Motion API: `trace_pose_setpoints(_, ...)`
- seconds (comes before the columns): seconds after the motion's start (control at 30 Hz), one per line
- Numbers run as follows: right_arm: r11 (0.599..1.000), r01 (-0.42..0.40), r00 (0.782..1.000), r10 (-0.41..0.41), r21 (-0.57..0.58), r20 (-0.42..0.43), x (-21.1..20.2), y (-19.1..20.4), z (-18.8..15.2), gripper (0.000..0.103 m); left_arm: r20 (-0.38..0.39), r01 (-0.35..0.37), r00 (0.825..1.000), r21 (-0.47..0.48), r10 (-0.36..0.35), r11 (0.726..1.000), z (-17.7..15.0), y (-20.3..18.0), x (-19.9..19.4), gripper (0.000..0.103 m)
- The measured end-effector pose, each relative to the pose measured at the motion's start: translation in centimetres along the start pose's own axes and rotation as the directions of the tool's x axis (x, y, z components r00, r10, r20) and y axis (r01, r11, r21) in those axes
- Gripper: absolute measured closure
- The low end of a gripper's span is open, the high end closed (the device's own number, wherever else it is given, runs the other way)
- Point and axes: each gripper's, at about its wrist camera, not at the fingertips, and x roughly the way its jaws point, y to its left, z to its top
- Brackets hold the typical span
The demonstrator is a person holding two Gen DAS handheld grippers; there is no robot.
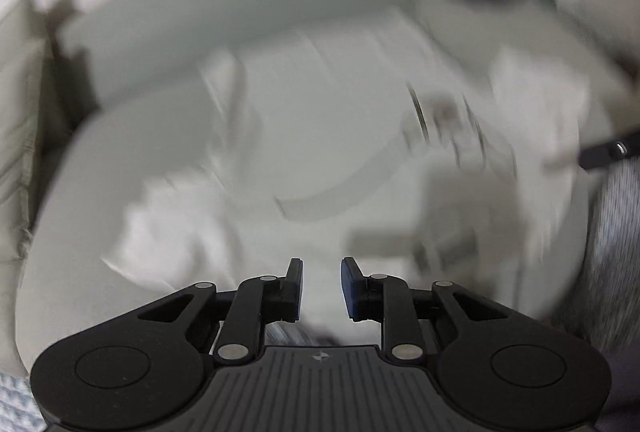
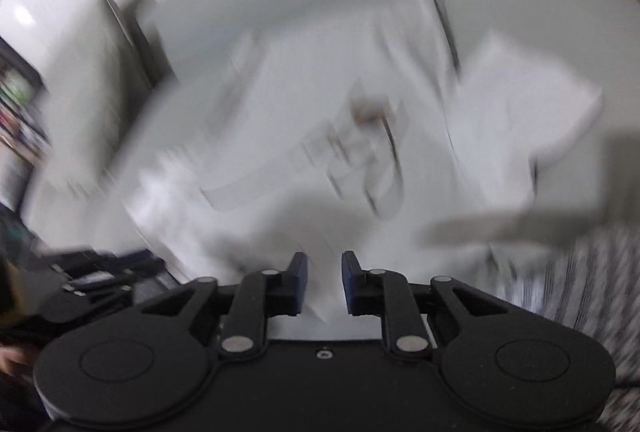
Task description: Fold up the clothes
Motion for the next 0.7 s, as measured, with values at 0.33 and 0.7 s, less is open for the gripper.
trace_pose_setpoints(0.33,0.985,-0.167,0.942,0.144,0.049,0.304,-3.3,0.5,10.9,0.011,0.211,-0.067,0.972,-0.152,0.099,0.986,8.2,6.3,2.6,0.016)
trace_pose_setpoints(0.7,0.960,0.103,0.974,-0.151,0.260,0.172,15.6,-11.0,20.2,0.051,-0.013,-0.143,0.989,-0.313,0.146,0.939,12.9,15.0,23.2,0.047)
